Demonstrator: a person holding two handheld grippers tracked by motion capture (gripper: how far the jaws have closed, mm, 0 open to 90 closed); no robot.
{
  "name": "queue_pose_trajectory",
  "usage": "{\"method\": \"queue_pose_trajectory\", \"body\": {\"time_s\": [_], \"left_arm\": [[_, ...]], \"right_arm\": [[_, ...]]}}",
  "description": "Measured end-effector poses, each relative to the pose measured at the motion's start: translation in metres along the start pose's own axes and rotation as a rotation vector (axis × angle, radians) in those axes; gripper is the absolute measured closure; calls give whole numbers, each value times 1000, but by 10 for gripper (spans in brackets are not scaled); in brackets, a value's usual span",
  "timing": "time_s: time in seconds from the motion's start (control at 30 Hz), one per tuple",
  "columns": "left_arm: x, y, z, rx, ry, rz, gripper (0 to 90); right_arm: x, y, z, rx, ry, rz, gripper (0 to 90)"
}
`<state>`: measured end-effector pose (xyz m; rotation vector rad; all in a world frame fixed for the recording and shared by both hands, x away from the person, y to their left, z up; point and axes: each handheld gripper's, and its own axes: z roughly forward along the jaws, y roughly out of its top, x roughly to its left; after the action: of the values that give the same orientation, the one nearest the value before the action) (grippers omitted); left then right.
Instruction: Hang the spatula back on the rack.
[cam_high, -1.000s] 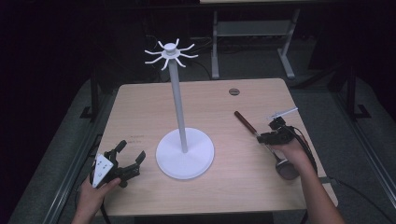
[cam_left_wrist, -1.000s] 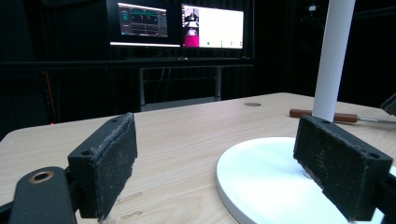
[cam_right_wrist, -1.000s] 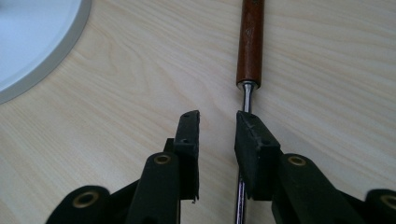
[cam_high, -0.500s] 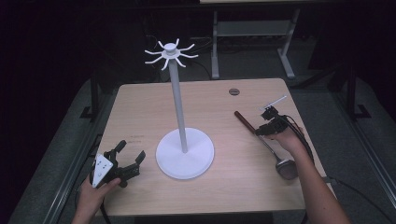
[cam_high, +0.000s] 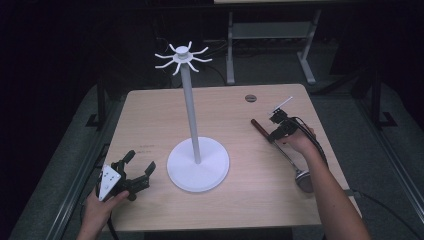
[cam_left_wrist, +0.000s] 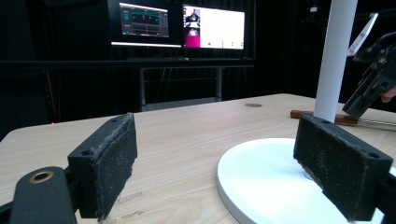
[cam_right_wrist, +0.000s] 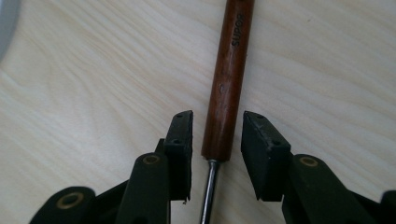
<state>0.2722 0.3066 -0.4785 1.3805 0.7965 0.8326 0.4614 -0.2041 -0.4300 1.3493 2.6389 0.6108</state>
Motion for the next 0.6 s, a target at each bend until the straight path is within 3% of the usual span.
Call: {"method": "queue_pose_trajectory", "body": {"time_s": [0.17,0.6], "left_arm": [[0,0,0,0,0,-1,130],[0,0,0,1,-1,2,130]], "right_arm": [[-1,2,13,34,-13,-1,634],[0,4,18,45,-25,-4,688]]}}
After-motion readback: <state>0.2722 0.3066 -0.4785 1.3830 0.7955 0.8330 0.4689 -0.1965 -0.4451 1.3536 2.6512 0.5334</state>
